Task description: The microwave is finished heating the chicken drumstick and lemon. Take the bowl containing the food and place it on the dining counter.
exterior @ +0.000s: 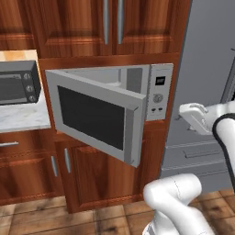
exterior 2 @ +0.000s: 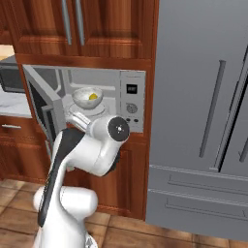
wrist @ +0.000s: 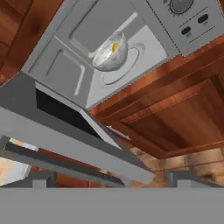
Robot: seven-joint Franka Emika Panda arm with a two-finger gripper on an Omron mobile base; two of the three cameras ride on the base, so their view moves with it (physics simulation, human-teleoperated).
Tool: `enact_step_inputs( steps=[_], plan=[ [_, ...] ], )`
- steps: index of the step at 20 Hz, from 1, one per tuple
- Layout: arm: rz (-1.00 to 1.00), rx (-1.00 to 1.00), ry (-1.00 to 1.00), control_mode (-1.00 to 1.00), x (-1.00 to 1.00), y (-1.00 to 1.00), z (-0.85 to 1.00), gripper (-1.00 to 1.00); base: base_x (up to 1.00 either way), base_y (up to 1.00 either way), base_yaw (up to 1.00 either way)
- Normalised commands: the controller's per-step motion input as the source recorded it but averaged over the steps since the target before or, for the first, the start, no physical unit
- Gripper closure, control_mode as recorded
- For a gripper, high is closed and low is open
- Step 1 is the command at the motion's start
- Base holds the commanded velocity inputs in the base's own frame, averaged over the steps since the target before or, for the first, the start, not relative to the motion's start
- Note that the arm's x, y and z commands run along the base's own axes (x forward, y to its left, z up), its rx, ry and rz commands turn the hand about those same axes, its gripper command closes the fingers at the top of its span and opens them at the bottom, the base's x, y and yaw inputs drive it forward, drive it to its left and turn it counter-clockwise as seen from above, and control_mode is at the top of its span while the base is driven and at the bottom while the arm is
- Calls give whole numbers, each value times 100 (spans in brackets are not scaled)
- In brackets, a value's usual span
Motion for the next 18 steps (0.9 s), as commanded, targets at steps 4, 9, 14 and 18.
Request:
enact_step_inputs(
  steps=[4, 9, 14, 18],
  plan=[
    [13, 23, 8, -100, 97, 0, 0, -100, 0, 0, 0],
    [8, 11, 10, -100, 52, 49, 10, -100, 0, 0, 0],
    [8, 0, 6, -100, 9, 94, 10, -100, 0, 0, 0],
    [16, 0, 4, -100, -2, 100, 8, -100, 0, 0, 0]
  ],
)
